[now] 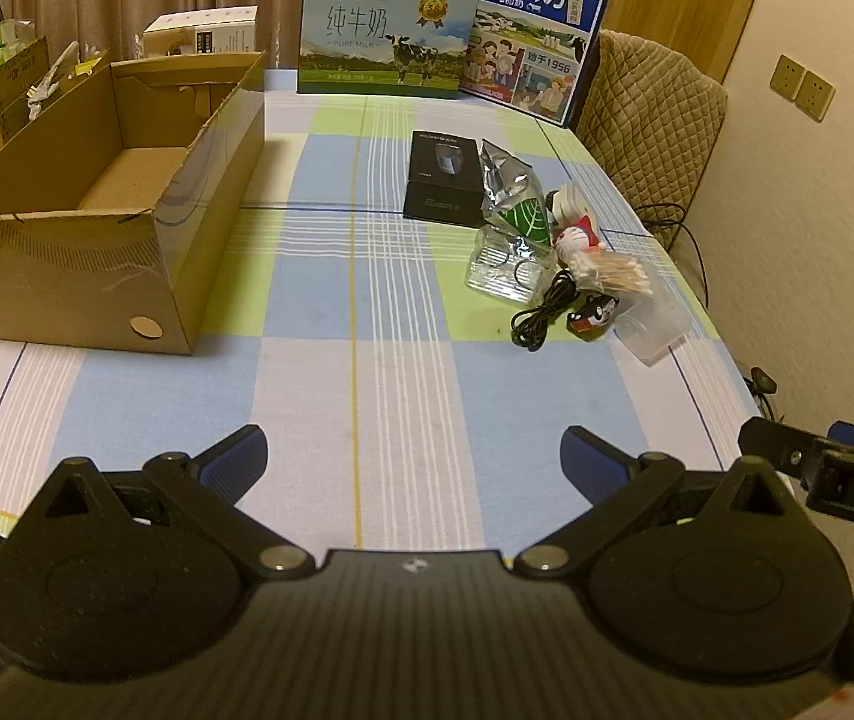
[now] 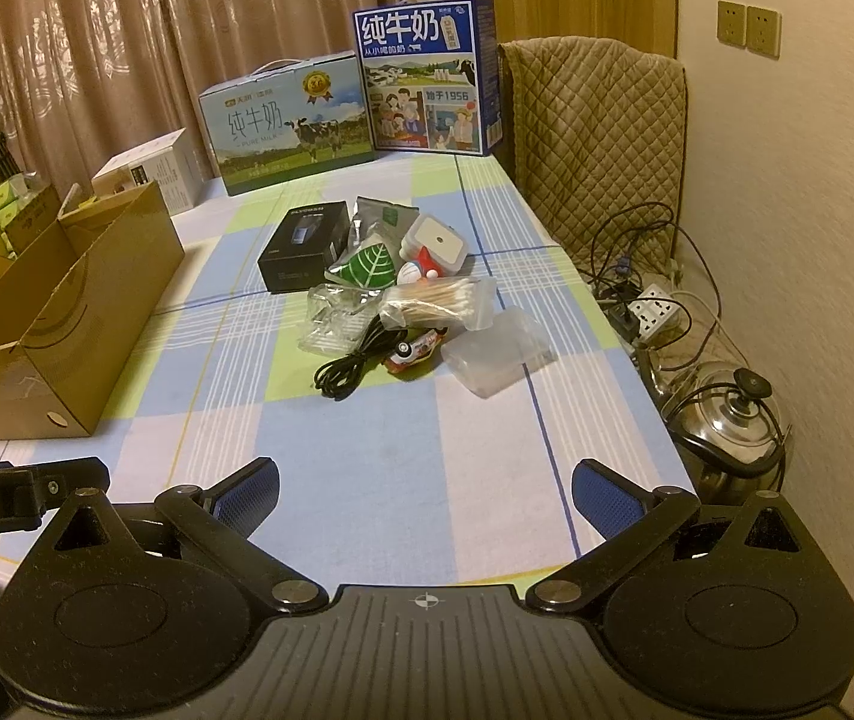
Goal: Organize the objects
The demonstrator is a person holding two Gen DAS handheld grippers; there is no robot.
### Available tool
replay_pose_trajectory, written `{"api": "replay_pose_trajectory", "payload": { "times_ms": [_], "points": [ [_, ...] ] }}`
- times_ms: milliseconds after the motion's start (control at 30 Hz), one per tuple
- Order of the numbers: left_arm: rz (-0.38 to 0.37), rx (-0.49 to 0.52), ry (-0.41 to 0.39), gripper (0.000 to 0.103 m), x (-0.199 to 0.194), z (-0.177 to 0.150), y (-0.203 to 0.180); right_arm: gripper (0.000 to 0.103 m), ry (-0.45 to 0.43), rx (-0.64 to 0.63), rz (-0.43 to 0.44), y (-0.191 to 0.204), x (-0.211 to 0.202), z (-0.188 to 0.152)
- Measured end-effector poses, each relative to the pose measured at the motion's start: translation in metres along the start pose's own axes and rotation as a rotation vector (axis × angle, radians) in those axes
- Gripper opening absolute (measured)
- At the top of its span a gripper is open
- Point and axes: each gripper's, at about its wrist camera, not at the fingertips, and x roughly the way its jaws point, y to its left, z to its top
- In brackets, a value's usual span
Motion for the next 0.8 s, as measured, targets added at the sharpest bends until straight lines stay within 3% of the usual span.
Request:
{"api": "replay_pose_trajectory", "payload": {
  "times_ms": [800],
  "points": [
    [-0.003, 0.004, 0.0, 0.102, -0.0019, 0.0024, -0.0019, 0.101, -0.001, -0.006, -0.005, 0.0006, -0.0022, 0.0053]
  ]
}}
